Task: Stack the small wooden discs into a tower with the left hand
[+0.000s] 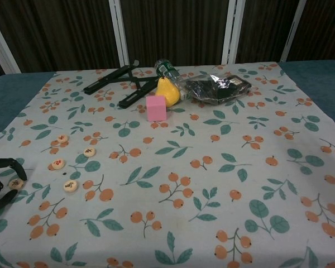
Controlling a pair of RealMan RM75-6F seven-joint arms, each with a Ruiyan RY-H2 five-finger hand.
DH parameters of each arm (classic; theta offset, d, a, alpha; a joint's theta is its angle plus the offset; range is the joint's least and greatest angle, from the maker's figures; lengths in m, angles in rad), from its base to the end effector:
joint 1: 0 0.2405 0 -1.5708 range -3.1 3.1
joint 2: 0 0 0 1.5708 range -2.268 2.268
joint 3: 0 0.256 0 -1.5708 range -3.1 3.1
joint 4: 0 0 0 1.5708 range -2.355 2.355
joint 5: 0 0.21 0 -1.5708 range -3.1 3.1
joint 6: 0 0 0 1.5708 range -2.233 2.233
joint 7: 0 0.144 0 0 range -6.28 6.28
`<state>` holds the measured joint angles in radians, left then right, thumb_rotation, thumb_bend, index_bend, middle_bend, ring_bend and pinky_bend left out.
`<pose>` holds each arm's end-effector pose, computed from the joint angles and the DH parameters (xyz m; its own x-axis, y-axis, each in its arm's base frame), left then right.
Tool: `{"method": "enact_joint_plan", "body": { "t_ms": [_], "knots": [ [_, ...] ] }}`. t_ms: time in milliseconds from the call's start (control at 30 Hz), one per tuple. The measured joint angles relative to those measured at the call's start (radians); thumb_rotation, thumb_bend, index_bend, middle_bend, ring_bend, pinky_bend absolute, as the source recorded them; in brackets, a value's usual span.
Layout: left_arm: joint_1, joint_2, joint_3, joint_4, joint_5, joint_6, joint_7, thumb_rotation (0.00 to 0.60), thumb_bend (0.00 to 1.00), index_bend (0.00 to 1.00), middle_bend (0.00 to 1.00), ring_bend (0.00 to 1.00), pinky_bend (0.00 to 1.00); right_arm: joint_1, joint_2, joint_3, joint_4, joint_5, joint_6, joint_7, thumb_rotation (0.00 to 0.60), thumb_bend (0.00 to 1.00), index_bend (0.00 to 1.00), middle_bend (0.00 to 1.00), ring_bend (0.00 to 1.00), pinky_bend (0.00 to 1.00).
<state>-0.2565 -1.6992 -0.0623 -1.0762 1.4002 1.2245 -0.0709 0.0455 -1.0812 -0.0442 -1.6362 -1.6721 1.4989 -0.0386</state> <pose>-0.3199 0.2356 -0.0171 0.2752 0.2026 0.9398 0.9609 -0.0267 -0.2756 -0.2999 -0.1469 0.1487 0.4546 -0.0909 0.8861 -0.8865 -0.1430 0.4401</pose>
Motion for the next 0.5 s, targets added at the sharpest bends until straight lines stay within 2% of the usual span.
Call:
{"method": "enact_joint_plan", "body": {
  "t_ms": [500],
  "knots": [
    [-0.005,0.003,-0.010,-0.002,-0.007,0.007,-0.003,0.600,0.42,0.49,1.00,1.00,1.00,0.001,-0.001,0.000,0.000,0.001,-0.003,-0.003,0.600,0.20,0.00,0.00,0.00,0.00]
  ]
}}
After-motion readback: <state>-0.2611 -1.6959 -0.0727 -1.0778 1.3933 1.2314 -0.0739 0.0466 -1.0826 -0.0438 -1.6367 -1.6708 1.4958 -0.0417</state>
